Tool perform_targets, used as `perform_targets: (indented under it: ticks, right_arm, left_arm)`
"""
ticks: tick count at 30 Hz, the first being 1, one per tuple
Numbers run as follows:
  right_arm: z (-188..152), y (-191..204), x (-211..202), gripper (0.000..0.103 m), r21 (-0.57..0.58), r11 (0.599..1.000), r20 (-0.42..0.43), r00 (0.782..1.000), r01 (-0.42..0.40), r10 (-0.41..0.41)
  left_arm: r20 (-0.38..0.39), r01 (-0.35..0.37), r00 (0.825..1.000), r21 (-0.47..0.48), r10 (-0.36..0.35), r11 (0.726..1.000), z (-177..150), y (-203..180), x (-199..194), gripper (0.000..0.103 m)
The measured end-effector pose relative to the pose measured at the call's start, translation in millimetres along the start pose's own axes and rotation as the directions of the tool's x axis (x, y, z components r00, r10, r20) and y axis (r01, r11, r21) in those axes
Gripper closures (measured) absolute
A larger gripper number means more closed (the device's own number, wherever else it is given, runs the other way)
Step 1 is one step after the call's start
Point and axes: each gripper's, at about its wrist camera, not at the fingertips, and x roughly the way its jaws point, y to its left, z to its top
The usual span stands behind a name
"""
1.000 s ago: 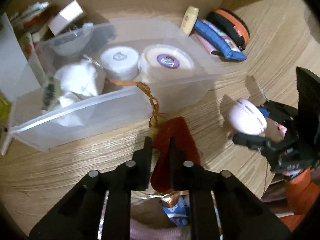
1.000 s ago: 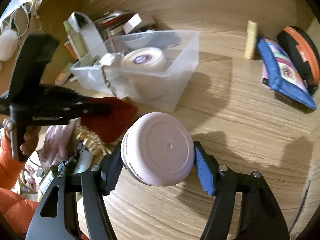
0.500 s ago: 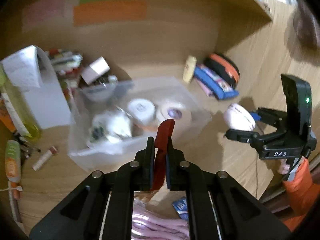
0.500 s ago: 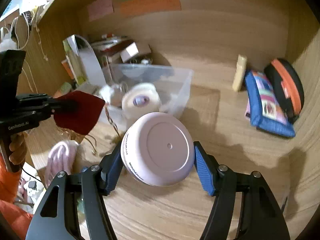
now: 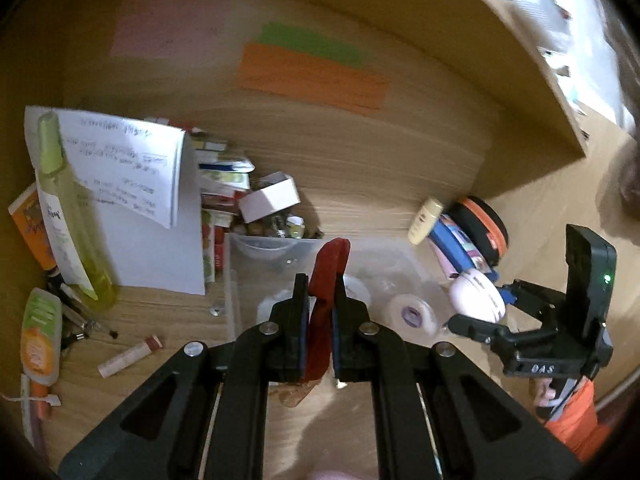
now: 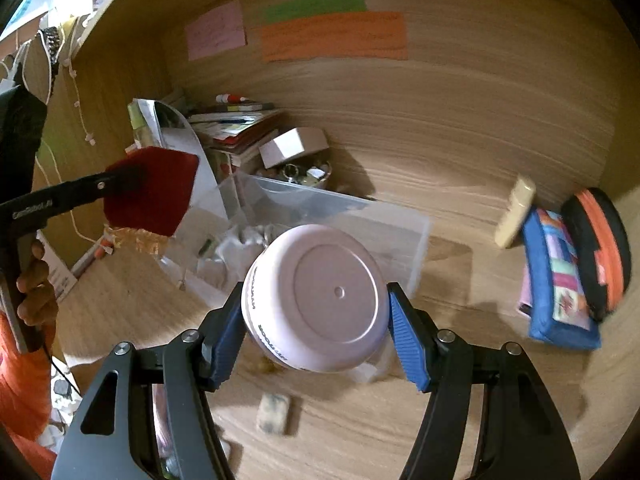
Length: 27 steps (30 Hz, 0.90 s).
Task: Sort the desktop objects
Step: 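Grasp the red velvet pouch with the left gripper while the right lifts the pink container, then lower the red pouch and pink container into the clear box and release both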
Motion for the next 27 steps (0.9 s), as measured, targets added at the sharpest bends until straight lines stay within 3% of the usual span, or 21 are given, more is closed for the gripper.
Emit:
perform_targets:
  ticks: [9,14,27]
  right_arm:
    - [18.5,24.6,53.1,0.04,-0.049,0.998,-0.082,0.996,-0.036,0.032]
    - [22.3,32.8,68.9,0.04,-0.111,0.994,-0.107,0.994,-0.014,0.002]
    - [20.0,50.5,101.1,0.04,-0.237,0.971,-0.169,0.985,-0.011,-0.031]
  left_arm:
    - [-0.077,-0.013,0.997,-0.007,0.012,1.0,-2.9,16.1,51.2,0.095]
    - [-0.13,0.007,0.992,0.021,-0.004,1.0,-11.0,14.0,76.9,0.095]
    - [-0.191,-0.033,0.981,0.07,0.046,0.997,-26.6,17.0,95.4,0.09]
